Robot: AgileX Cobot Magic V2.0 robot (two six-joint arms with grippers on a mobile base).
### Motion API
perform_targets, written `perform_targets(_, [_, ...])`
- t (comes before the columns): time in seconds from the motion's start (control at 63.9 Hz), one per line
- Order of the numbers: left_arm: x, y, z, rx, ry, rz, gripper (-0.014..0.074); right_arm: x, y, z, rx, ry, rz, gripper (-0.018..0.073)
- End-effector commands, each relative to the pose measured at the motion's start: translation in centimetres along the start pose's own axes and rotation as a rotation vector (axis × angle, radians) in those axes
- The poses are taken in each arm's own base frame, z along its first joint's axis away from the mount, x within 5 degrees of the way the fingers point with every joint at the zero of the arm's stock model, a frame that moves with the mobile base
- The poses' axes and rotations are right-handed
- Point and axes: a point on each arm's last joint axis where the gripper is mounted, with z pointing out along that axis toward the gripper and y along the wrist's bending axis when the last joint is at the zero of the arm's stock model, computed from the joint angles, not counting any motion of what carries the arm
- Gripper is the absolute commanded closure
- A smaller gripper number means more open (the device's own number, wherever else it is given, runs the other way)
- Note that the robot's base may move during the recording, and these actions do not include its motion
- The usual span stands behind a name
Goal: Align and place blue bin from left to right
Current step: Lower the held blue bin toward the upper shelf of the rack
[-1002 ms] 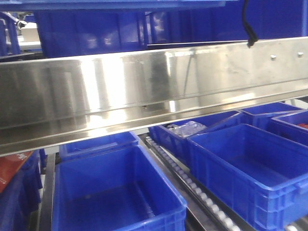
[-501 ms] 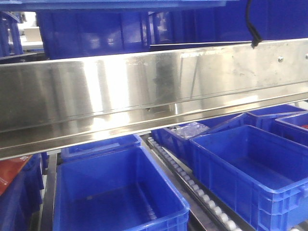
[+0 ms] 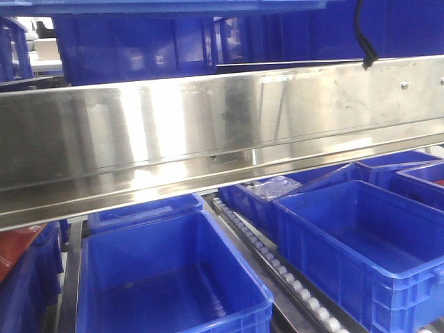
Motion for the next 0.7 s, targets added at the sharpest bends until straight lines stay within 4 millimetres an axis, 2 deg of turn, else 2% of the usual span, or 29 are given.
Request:
perform_targets(0.0, [-1.3, -0.9, -1.7, 0.078, -0.130, 0.020, 0.0613, -1.5, 0.7, -1.5, -0.049, -0.147, -0.024, 0.0637])
perform_targets(0.689, [-2.6, -1.2, -2.0, 0.114, -0.283, 0.016, 0.0613, -1.5, 0.8, -1.5, -0.061, -0.146, -0.018, 0.0637])
